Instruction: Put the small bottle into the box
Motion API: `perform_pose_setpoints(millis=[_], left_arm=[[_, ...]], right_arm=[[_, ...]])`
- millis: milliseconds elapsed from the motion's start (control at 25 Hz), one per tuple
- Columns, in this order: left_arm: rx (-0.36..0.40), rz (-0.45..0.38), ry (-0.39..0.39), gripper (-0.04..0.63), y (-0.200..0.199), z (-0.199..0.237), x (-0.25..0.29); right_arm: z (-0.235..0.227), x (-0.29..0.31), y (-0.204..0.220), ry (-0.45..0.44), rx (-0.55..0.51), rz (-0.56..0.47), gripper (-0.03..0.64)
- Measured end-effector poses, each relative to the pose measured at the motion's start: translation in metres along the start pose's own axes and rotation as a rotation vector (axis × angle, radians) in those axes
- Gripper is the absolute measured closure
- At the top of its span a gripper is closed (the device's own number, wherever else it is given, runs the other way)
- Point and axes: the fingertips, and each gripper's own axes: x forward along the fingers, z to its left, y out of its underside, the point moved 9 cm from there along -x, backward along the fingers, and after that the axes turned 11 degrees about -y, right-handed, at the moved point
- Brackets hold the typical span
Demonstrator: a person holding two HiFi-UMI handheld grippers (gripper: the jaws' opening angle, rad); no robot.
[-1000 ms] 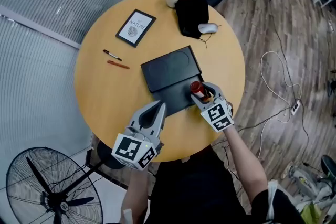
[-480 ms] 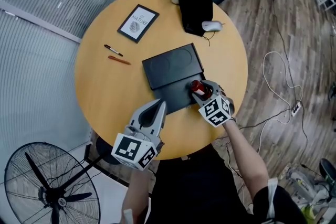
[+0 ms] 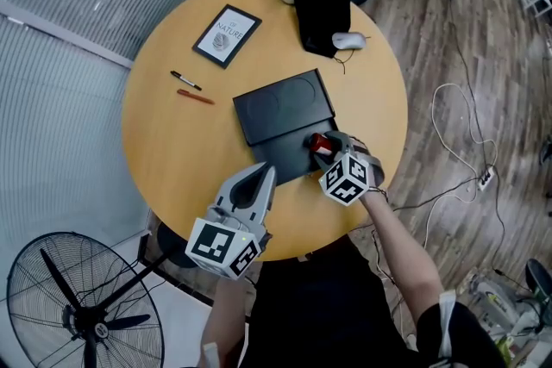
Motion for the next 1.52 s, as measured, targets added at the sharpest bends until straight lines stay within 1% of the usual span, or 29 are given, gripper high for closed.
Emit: perform_pose_setpoints(millis=[120,320,720,1240,1520], left_arm=[[-0.008,-0.001,-0.005,0.600,-0.001,0.000,0.001],[0.001,-0.001,-0.007,0.600,-0.001,-0.003,0.001],[0.000,-0.002,-0.021,0.600,0.000,-0.006,-0.003],[-0.012,-0.003,-0.035,0.600,0.002,-0.004,-0.006],[-0.016,-0.006,-0.039,0.600,0.003,-0.003,-0.009]], right_arm=[[0.000,0.003,0.000,-0.008,-0.016,0.030,0.383],[-0.001,0.009,0.001,-0.022,-0.035,0.061,0.383],[-0.007,0.014,0.003,-0.054,0.022,0.075,0.383],[-0.009,0.019,0.002,-0.053,0.031,0.113,0.382],[-0.010,0.018,0.003,-0.050,0.030,0.112,0.382]])
